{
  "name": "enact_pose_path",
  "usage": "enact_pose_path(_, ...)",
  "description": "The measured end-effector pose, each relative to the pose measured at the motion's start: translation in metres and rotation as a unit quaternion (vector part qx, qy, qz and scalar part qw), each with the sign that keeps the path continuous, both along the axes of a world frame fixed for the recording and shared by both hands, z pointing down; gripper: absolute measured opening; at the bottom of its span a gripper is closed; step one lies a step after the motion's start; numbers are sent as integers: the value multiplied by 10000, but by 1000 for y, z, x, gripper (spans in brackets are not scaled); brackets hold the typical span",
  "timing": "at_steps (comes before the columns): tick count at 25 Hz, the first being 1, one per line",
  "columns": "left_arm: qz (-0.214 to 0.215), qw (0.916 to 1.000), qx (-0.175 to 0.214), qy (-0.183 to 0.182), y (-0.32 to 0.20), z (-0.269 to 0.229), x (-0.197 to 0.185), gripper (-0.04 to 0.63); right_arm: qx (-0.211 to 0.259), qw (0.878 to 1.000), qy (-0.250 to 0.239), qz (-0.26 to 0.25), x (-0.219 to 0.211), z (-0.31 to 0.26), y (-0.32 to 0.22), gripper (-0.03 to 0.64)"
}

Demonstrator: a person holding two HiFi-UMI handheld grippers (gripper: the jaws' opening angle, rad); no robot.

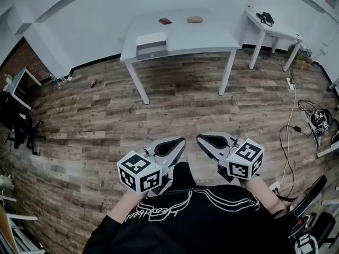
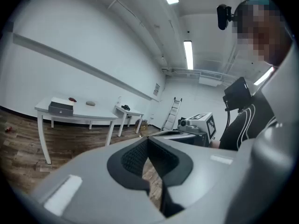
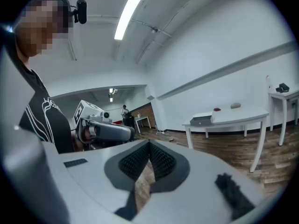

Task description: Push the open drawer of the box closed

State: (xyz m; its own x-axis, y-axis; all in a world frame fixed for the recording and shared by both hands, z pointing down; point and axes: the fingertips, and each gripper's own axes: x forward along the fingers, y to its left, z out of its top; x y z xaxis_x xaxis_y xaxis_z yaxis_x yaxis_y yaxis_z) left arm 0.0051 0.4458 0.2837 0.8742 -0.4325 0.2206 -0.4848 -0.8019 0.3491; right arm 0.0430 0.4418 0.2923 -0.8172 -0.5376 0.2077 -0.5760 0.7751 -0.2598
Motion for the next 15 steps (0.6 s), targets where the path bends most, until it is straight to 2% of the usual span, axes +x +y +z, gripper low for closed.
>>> enact_pose_path(8, -65, 9998, -144, -152, -153, 34, -31, 8, -246, 9997, -77, 10, -27, 26, -153, 8)
enact_pose_path(15, -100, 9995, -224, -214, -315, 48, -55, 8, -397, 9992, 31, 52, -46, 36, -318, 8)
